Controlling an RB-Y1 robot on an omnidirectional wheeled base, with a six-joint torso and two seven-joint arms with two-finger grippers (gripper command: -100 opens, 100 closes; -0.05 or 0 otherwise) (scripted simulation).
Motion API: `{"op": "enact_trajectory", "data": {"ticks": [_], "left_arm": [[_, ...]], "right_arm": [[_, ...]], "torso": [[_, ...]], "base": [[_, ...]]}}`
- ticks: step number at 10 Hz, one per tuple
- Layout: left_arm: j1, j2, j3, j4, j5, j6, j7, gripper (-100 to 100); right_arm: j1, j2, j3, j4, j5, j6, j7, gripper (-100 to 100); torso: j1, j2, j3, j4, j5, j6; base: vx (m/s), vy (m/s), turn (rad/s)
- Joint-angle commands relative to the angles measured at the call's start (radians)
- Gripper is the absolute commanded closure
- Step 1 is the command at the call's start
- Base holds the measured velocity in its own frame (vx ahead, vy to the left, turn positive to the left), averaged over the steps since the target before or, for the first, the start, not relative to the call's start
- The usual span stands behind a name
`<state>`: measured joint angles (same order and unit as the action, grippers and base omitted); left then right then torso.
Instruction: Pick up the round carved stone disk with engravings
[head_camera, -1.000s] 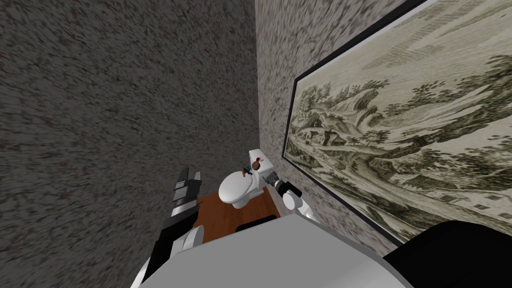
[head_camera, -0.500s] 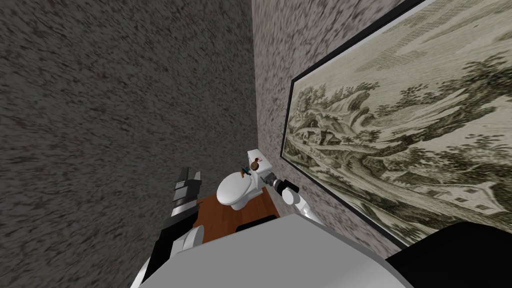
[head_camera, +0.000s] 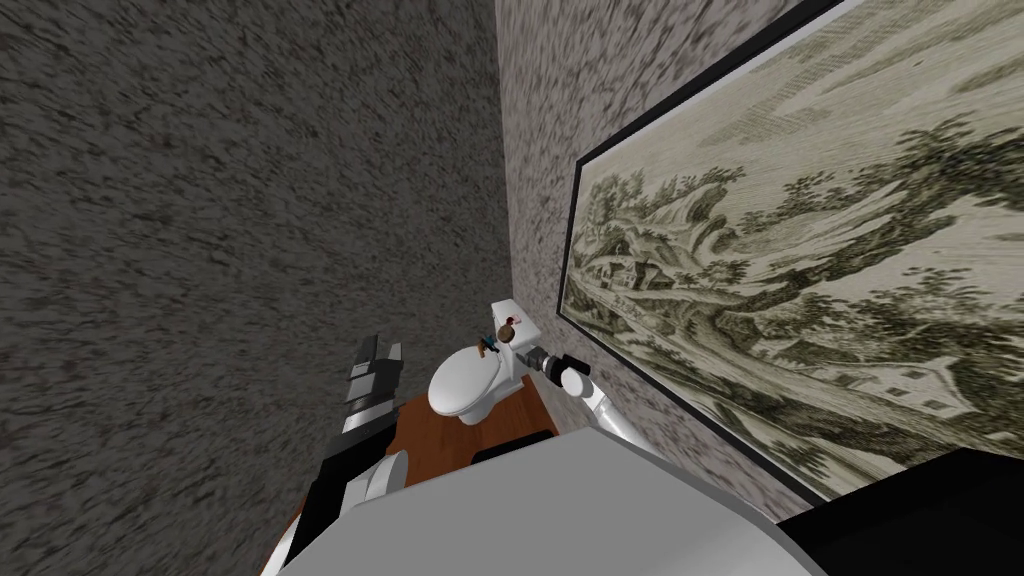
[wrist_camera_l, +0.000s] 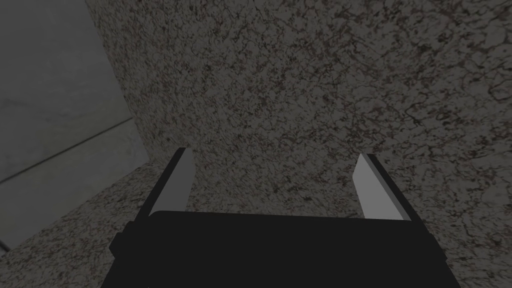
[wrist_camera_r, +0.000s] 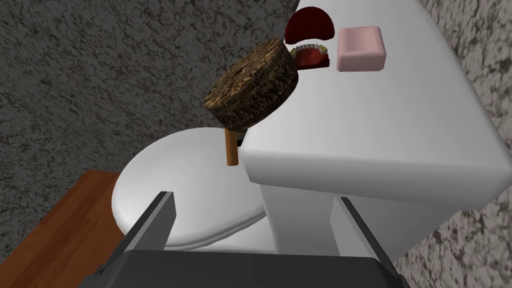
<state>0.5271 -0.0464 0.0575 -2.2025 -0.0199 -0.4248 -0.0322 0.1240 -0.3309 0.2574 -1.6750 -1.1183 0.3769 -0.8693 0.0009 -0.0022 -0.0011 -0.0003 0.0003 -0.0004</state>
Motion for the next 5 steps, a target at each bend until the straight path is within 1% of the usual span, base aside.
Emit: {"op": "enact_trajectory", "data": {"ticks": [1,2,3,4,5], "left_arm": [[0.0,0.0,0.0,0.0,0.0,0.0,0.0,0],[0.0,0.0,0.0,0.0,0.0,0.0,0.0,0],[0.0,0.0,0.0,0.0,0.0,0.0,0.0,0],[0.0,0.0,0.0,0.0,0.0,0.0,0.0,0],[0.0,0.0,0.0,0.0,0.0,0.0,0.0,0]], "right_arm": [[-0.013,-0.003,0.004,0.013,-0.045,0.022,-0.027,-100],[-0.046,-0.013,0.009,0.04,-0.075,0.059,-0.068,-100],[-0.046,-0.013,0.009,0.04,-0.097,0.059,-0.068,-100],[-0.077,-0.023,0.014,0.068,-0.127,0.095,-0.107,-100],[-0.077,-0.023,0.014,0.068,-0.155,0.095,-0.107,-100]], "torso": [[0.0,0.0,0.0,0.0,0.0,0.0],[0.0,0.0,0.0,0.0,0.0,0.0],[0.0,0.0,0.0,0.0,0.0,0.0],[0.0,0.0,0.0,0.0,0.0,0.0],[0.0,0.0,0.0,0.0,0.0,0.0]], "base": [[0.02,0.0,-0.032],[0.031,-0.007,-0.07],[0.028,-0.002,-0.031],[0.03,-0.005,-0.066],[0.026,-0.002,-0.035]]}}
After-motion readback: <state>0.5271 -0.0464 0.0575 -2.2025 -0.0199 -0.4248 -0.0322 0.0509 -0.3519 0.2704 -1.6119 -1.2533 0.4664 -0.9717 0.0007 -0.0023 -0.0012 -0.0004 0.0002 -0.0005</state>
